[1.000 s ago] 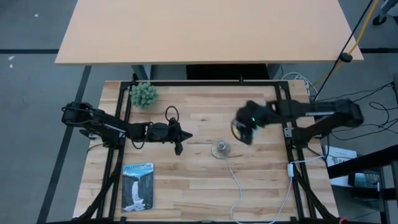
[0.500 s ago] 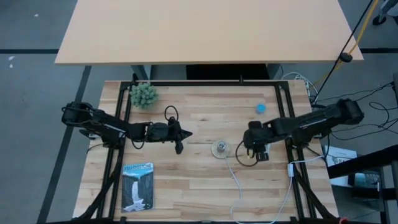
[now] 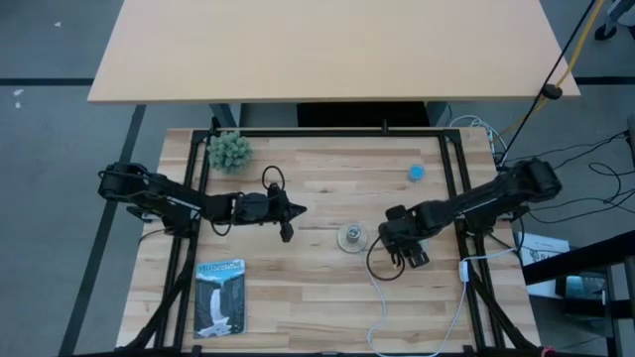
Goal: Screw lightbulb
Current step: Insert the lightbulb into the lamp
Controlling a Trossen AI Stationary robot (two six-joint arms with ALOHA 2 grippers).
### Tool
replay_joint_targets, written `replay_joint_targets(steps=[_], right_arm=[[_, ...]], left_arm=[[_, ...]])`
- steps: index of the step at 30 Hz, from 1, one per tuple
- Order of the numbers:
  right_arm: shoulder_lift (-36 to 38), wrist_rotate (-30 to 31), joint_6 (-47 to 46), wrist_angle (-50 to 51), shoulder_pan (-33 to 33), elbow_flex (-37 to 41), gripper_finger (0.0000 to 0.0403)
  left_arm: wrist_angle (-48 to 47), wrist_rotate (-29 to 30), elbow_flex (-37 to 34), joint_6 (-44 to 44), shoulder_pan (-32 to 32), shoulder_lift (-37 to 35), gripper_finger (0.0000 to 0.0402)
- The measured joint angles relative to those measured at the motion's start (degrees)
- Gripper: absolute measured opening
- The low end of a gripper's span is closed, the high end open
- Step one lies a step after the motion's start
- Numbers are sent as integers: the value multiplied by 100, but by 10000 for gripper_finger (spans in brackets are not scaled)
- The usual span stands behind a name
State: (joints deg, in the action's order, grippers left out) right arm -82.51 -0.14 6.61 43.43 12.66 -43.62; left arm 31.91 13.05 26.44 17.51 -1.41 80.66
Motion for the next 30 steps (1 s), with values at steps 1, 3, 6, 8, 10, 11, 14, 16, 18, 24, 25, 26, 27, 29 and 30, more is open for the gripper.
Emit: replay_joint_targets(steps=[1, 3, 6, 8, 10, 11, 14, 16, 18, 24, 25, 26, 27, 29, 30], right_arm=[[-36, -2, 0, -1, 11, 0, 218], [-110, 1, 58, -1, 27, 0, 233], [-143, 3, 125, 1, 32, -2, 244], [-120, 25, 109, 16, 29, -6, 245], [-47, 119, 8, 151, 29, -90, 245], [1, 191, -39, 239, 29, -177, 243], [191, 342, -212, 589, 27, -502, 236], [316, 344, -370, 764, 27, -773, 232], [438, 342, -614, 971, 31, -1046, 227], [777, 338, -2085, 1938, 295, -1565, 192], [834, 337, -2416, 2126, 391, -1572, 178], [881, 330, -2831, 2323, 494, -1570, 161], [919, 324, -3300, 2513, 609, -1552, 141], [981, 321, -4493, 2842, 840, -1476, 94], [1002, 319, -5119, 2937, 955, -1428, 69]], left_arm=[[1, 1, 0, -5, 0, 0, 0], [-8, 0, 0, -3, 0, 0, 0], [-8, -1, 0, -4, 0, 0, 0], [-12, -1, 0, -4, 0, 0, 0], [-12, -1, 0, -4, 0, 0, 0], [-12, -1, 0, -4, 0, 0, 0], [-12, -1, 0, -15, 0, 0, 0], [-16, -1, 0, -52, 0, 0, 0], [-14, -1, 0, -53, 0, 0, 0], [-16, -3, 0, -26, 0, 0, 0], [-16, -3, 0, -25, 0, 0, 0], [-16, -3, 0, -25, 0, 0, 0], [-17, -3, 0, -23, 0, 0, 0], [-23, -3, 0, -21, 0, 0, 0], [-23, -3, 0, -13, 0, 0, 0]])
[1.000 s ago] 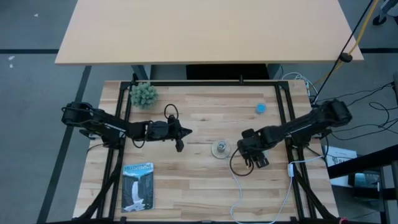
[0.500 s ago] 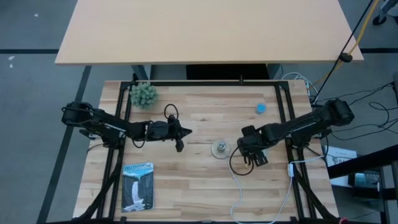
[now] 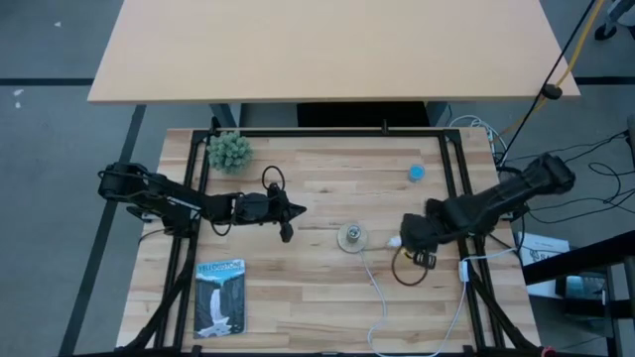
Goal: Screw lightbulb
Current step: Insert the lightbulb into the lamp
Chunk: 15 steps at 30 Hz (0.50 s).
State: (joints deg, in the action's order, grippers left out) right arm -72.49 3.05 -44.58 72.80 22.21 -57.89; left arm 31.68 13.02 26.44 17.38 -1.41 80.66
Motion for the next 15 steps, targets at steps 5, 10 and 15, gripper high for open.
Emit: replay_joint_targets(steps=[5, 10, 15], right_arm=[[18, 199, -2369, -748, 668, 480, 12], [-60, 443, -4038, -2093, 1013, 1363, 12], [-69, 422, -5133, -2767, 1374, 1916, 3]], left_arm=[[0, -1, 0, 7, 0, 0, 0], [0, -2, 0, 7, 0, 0, 0], [0, -2, 0, 7, 0, 0, 0]])
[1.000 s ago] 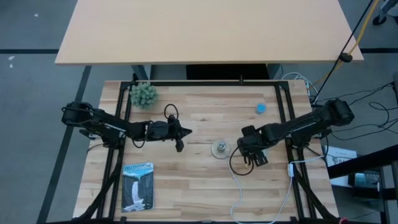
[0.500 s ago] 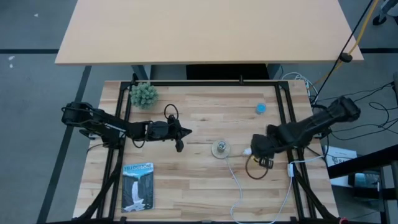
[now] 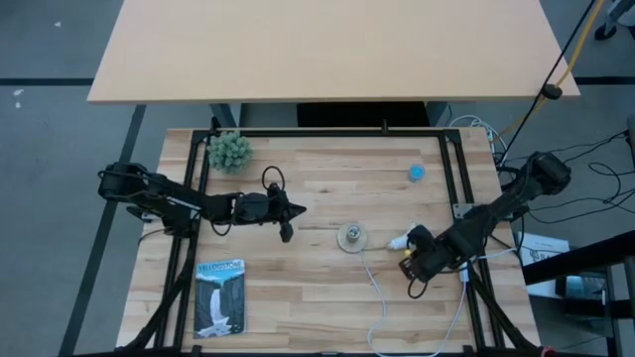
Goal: Screw lightbulb
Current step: Insert the lightbulb into the lamp
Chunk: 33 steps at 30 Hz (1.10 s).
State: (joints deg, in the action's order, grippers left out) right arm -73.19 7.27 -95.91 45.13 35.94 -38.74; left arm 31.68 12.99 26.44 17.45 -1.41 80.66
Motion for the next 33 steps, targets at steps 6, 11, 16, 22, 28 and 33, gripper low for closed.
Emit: replay_joint_targets(steps=[6, 11, 16, 22, 28, 33], right_arm=[[0, 32, -439, 1018, 146, 51, 1], [0, 1098, -440, 1975, 146, 61, 1], [-7, 2923, 45, 1588, 97, 255, 0], [9, 2037, -108, 1523, -109, 271, 0], [296, 1749, -17, 803, -245, 271, 8], [634, 1661, 1129, 188, -410, 161, 43]], left_arm=[[4, 0, 0, 0, 0, 0, 0], [4, 0, 0, 2, 0, 0, 0], [9, 0, -2, 1, 0, 0, 0], [7, 0, -2, 5, 0, 0, 0], [10, 0, -2, 5, 0, 0, 0], [11, 0, -2, 4, 0, 0, 0]])
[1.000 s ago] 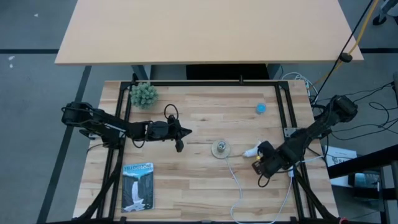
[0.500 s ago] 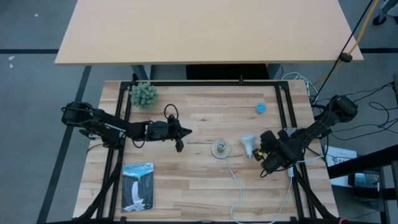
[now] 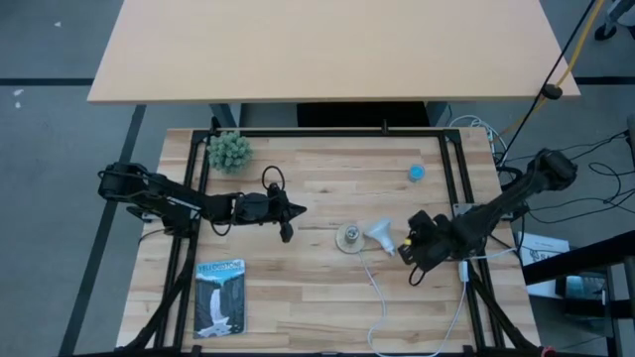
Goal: Screw lightbulb
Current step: Insert the lightbulb into the lamp
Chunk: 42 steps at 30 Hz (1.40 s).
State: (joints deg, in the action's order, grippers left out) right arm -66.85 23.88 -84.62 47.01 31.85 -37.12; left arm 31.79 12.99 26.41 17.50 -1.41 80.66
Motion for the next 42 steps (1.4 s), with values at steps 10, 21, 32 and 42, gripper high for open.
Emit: replay_joint_targets(steps=[10, 21, 32, 42], right_arm=[[133, -27, 180, -409, -334, -330, 162], [-1404, -185, 1525, -1625, -933, -328, 262], [-1869, -657, 2695, -1838, -1811, -332, 135], [-1088, -1045, 3077, -1274, -1929, -559, 134]], left_arm=[[0, 0, 0, 7, 2, 0, 0], [44, 0, 0, 7, 4, 0, 0], [44, 7, 0, -4, 4, -2, 0], [-1, 37, 0, -16, 4, -1, 0]])
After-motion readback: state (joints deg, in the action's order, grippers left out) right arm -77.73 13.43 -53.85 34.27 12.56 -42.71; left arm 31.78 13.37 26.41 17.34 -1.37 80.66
